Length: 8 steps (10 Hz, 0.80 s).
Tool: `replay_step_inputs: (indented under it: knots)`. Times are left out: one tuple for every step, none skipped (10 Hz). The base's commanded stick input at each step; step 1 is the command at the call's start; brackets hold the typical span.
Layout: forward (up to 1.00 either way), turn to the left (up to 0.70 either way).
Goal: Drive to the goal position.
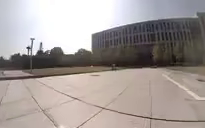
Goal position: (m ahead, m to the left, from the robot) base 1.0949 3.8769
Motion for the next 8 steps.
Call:
replay_step_inputs:
  knots:
    - [0.70,0.00]
    - [0.70,0.00]
    - [0.70,0.00]
    - [0.70,0.00]
    - [0.70,0.00]
    - [0.70,0.00]
    - [0.70,0.00]
    - [0.70,0.00]
